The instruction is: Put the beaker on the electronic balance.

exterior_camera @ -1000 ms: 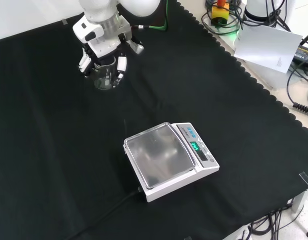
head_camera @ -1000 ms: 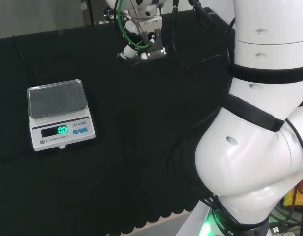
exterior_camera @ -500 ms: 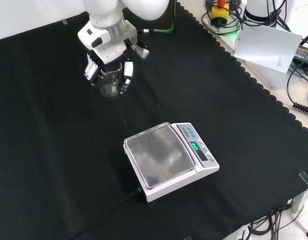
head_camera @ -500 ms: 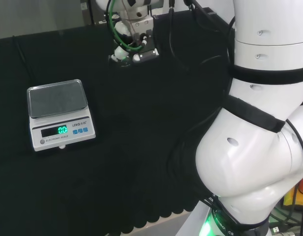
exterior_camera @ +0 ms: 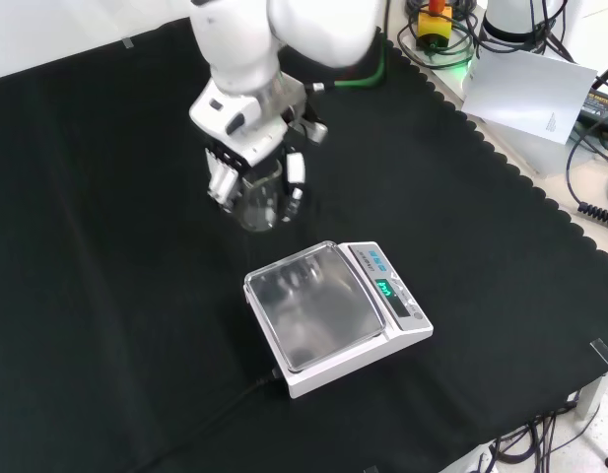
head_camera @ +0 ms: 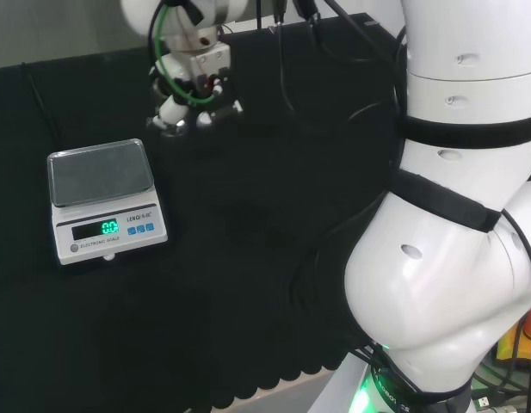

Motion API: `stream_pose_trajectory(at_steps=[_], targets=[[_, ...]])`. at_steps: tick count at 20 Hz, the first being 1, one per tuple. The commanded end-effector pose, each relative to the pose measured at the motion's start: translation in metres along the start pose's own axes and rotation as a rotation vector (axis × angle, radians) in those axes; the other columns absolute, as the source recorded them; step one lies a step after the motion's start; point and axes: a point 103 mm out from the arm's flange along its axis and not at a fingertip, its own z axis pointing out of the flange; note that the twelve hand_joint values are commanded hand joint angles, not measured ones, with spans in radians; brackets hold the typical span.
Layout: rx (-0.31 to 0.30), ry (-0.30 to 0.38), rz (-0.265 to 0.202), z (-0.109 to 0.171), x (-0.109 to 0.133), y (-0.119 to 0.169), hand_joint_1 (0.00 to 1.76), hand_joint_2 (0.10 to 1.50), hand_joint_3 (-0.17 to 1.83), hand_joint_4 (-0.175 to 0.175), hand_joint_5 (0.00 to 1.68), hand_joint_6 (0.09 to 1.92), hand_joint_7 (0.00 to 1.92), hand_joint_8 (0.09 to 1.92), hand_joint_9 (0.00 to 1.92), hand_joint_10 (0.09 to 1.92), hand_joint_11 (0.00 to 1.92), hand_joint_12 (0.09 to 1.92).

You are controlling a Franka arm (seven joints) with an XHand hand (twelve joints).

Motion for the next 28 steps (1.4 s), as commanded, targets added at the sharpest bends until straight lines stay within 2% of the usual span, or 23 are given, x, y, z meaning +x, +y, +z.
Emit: stream_pose_trajectory(at_steps=[1,10,14,21,26,28], targets=[[0.029,-0.015,-0.086,0.014,0.050,0.011,1.20,0.85,0.73,-0.012,0.81,1.36,0.90,1.45,1.17,1.12,1.31,0.80],[0.050,-0.041,-0.156,0.016,0.103,0.028,1.20,0.84,0.73,-0.012,0.81,1.36,0.90,1.46,1.17,1.13,1.30,0.80],[0.065,-0.063,-0.189,0.025,0.120,0.028,1.20,0.84,0.74,-0.012,0.82,1.36,0.90,1.46,1.17,1.13,1.30,0.80],[0.104,-0.091,-0.184,0.045,0.121,0.032,1.20,0.83,0.75,-0.011,0.82,1.36,0.90,1.45,1.17,1.13,1.29,0.81],[0.122,-0.077,-0.183,0.050,0.115,0.031,1.20,0.84,0.74,-0.005,0.82,1.36,0.90,1.44,1.16,1.12,1.30,0.82],[0.143,-0.060,-0.193,0.050,0.113,0.031,1.15,0.86,0.66,-0.116,0.85,1.33,0.84,1.49,1.16,1.10,1.32,0.81]])
